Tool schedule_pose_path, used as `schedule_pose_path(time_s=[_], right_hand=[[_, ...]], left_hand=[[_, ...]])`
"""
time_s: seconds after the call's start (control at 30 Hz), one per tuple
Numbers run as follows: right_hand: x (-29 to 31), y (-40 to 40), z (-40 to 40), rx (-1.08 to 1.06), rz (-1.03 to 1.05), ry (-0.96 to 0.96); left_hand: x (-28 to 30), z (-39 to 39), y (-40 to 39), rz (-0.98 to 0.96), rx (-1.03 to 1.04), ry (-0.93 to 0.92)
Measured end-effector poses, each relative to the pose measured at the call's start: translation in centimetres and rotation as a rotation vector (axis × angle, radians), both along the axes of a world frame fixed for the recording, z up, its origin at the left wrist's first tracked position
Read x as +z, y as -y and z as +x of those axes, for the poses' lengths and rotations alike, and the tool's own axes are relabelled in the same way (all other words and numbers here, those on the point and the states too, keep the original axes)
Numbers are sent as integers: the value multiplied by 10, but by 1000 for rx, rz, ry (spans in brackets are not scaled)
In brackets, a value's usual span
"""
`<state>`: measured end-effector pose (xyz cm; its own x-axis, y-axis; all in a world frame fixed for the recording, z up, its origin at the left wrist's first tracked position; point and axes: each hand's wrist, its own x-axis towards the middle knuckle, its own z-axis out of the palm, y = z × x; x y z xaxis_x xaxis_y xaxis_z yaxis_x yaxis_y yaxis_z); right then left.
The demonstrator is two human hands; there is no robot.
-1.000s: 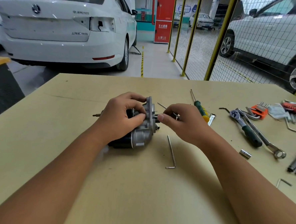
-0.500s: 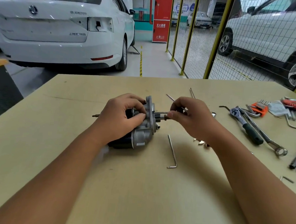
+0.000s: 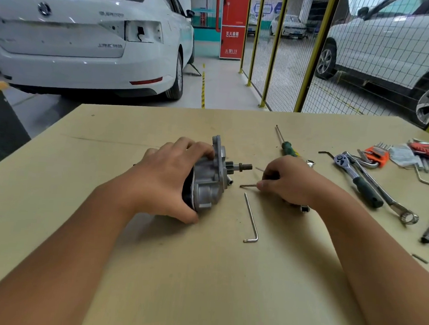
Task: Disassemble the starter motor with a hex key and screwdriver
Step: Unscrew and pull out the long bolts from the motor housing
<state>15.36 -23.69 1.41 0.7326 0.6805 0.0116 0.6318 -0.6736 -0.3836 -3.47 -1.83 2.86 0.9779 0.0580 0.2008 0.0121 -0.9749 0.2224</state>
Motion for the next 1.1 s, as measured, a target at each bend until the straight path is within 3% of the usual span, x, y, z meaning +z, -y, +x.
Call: schedule_pose_path(time_s=[0.2,0.4,0.67,0.83,0.97,1.1], right_hand=[[1,-1,-3,0,-45,12],[-1,1,-2,-14,39,-13],[1,-1,-6,-48,216,-18],[1,-3,-9,-58,406,-67],[1,-3,-7,-56,560,-116],[-1,-7,-7,-61,586,-117]], left_hand=[[6,1,-10,-135,-75,35],[5,0,-17,-205,-95,79],[0,0,-11,-184,-153,304],[6,-1,-11,-231,-157,299],[16,-7,-22,-444,-70,315],[23,-7,-31,-367,-61,304]])
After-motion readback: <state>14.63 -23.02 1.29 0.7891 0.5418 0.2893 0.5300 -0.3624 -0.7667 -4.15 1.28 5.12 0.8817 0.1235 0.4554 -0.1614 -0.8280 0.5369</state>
